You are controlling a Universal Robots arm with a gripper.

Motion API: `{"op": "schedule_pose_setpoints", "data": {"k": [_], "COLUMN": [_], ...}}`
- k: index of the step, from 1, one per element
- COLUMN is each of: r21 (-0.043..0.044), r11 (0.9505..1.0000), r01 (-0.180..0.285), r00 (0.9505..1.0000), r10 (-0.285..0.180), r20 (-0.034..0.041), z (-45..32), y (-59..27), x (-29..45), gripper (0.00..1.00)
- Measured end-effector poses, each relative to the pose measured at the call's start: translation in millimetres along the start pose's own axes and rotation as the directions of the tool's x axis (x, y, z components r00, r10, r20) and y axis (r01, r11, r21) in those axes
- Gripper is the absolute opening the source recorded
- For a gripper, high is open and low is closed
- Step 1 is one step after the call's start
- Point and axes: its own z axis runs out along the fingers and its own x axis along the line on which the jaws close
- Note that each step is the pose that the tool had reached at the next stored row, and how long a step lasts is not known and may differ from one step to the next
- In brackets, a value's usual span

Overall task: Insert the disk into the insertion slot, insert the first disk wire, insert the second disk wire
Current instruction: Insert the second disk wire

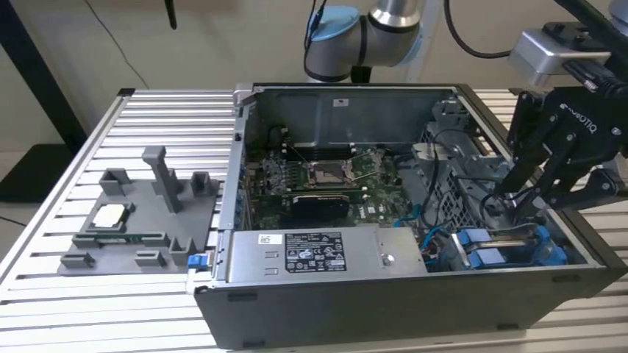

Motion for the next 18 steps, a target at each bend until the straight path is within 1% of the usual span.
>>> {"op": "schedule_pose_setpoints", "data": {"k": [4,7,14,18], "r21": [0.0,0.0,0.0,0.0], "r11": [1.0,1.0,1.0,1.0], "r01": [0.0,0.0,-0.001,-0.001], "r00": [1.0,1.0,1.0,1.0], "r10": [0.0,0.0,0.001,0.001], "r20": [0.0001,0.0002,0.0002,-0.0002], "z": [-11.0,-15.2,-15.7,-16.3], "y": [0.5,0.7,0.8,0.9], "x": [-0.5,-0.7,-0.8,-2.8], "gripper": [0.4,0.4,0.4,0.4]}}
